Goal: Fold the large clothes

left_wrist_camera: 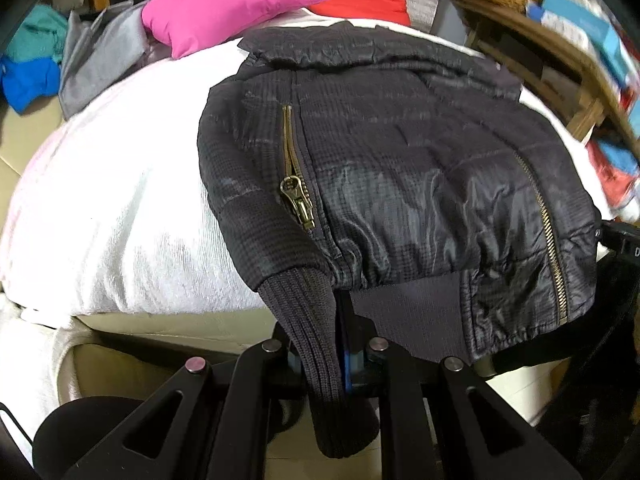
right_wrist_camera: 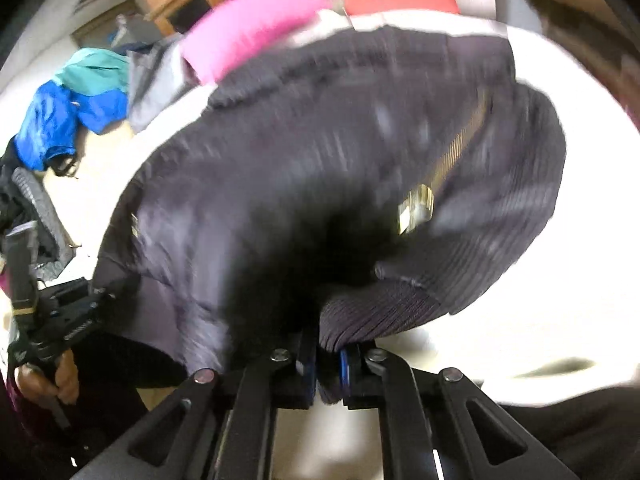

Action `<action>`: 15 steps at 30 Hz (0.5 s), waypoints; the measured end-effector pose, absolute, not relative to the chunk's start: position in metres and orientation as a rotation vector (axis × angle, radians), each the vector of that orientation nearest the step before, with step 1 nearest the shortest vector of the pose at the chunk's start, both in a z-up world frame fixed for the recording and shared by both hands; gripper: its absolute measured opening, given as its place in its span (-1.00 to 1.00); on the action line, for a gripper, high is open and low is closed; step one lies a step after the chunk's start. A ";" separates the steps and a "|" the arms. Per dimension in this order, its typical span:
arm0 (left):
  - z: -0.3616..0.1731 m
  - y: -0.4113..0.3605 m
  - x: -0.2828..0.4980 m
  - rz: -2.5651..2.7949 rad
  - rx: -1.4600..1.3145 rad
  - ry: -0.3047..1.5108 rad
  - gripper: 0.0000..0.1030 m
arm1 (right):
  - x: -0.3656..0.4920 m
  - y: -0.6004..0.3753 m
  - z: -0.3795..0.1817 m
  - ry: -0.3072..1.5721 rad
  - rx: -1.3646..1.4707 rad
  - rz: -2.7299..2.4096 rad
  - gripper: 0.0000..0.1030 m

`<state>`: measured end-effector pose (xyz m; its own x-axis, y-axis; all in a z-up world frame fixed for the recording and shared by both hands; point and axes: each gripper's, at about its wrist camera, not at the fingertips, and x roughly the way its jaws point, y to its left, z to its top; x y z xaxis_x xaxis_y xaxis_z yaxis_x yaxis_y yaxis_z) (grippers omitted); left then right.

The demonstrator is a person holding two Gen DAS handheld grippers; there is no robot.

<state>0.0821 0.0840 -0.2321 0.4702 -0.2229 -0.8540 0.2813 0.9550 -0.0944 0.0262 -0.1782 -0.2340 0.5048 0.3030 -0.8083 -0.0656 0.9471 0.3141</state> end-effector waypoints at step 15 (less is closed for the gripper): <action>-0.083 0.112 0.257 -0.313 -0.240 0.773 -0.76 | 0.158 -0.284 -0.102 0.463 0.375 0.036 -0.84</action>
<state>0.2566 0.1119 -0.0834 0.6735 -0.3624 -0.6443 0.1884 0.9270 -0.3244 0.1580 -0.2844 -0.1019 0.8952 0.1179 -0.4298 0.0505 0.9313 0.3607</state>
